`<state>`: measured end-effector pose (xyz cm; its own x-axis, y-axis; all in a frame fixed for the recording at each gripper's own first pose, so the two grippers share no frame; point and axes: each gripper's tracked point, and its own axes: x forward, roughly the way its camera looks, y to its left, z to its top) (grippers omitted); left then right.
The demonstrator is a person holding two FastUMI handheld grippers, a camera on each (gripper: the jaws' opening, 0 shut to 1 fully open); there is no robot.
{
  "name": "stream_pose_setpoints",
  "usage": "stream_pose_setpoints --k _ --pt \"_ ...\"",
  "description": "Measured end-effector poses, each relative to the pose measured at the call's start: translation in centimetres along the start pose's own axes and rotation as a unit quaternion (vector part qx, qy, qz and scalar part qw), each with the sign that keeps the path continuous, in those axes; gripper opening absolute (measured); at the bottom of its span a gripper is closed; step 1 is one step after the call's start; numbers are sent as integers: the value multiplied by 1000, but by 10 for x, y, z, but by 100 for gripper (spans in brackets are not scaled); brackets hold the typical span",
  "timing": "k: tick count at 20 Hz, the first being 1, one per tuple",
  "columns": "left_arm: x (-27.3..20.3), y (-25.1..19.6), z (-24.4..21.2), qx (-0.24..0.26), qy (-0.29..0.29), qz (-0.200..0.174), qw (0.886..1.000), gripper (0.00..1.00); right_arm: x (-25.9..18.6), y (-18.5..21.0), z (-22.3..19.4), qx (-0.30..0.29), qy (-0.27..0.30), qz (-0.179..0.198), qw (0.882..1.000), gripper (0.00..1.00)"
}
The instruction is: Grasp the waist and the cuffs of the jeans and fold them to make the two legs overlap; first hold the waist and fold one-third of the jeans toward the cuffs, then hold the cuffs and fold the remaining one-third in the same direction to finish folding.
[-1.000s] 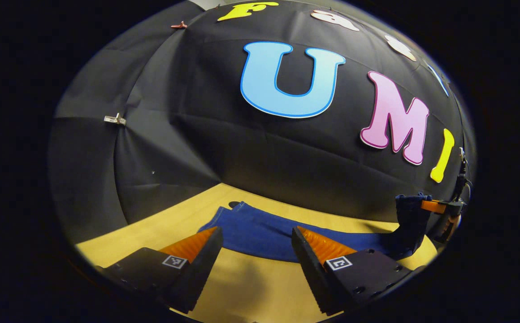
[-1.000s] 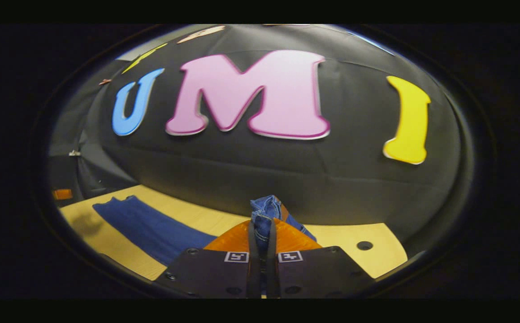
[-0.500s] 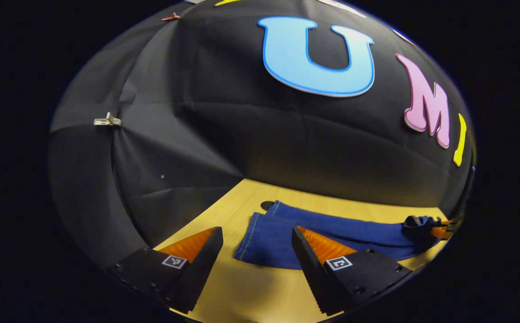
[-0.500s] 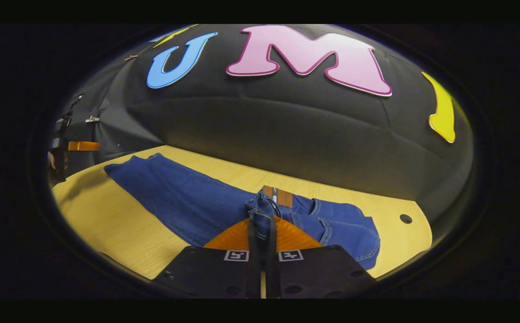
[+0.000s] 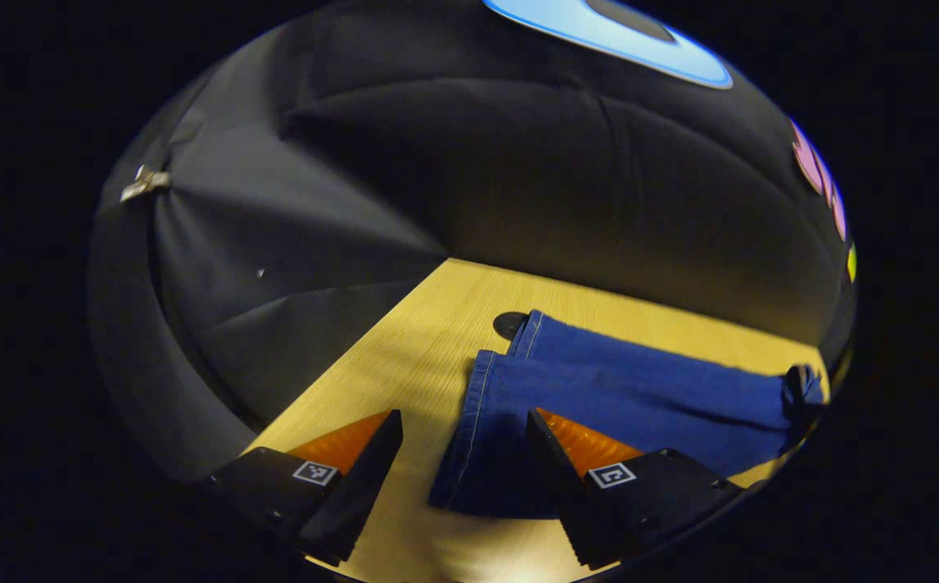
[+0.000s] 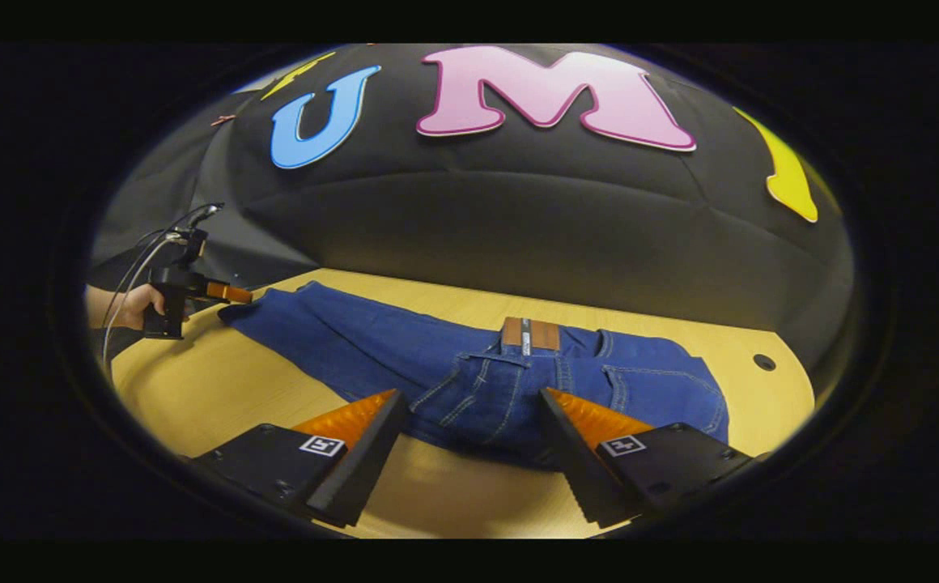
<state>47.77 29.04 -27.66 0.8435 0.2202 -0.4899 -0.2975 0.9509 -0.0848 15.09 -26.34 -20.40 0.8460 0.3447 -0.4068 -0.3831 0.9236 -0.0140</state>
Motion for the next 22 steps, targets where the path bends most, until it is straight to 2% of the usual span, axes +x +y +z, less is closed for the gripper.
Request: stream_pose_setpoints --k 2,3,6,8,9,10,12,13,15,16,17,18,19,22 --pt "10 -6 -13 21 24 -10 999 96 -8 -5 -6 12 2 0 1000 98" --pt "11 -5 -14 11 17 -20 1000 100 -11 -5 -9 21 6 3 1000 98" --pt "11 -11 -12 -11 16 -47 999 99 -16 -1 -7 41 16 16 999 96" --pt "6 -13 -16 27 33 -57 997 97 -18 0 -7 45 17 20 999 98" --pt "9 -16 -18 34 40 -63 997 96 -20 -1 -9 46 18 21 999 95" --pt "4 -23 -18 39 46 -77 995 96 -20 -1 -10 47 19 21 998 99" --pt "11 -34 -23 45 52 -92 993 96 -23 -1 -11 49 20 23 998 99" --pt "8 -39 -27 43 46 -95 993 87 -24 -1 -12 49 21 24 998 99" --pt "9 -50 -27 35 44 -99 993 40 -27 -5 -15 48 25 23 998 99" --pt "7 -54 -29 30 49 -111 992 29 -28 -7 -15 49 25 20 998 99" --pt "3 -56 -32 24 59 -125 990 25 -27 -8 -15 53 25 13 998 95" --pt "3 -57 -32 11 67 -136 988 20 -27 -8 -17 59 28 9 998 100" --pt "3 -60 -33 -2 67 -136 988 14 -27 -6 -19 64 30 6 997 100" --pt "-4 -63 -29 -68 70 -139 985 7 -30 -7 -14 69 24 -11 997 100"
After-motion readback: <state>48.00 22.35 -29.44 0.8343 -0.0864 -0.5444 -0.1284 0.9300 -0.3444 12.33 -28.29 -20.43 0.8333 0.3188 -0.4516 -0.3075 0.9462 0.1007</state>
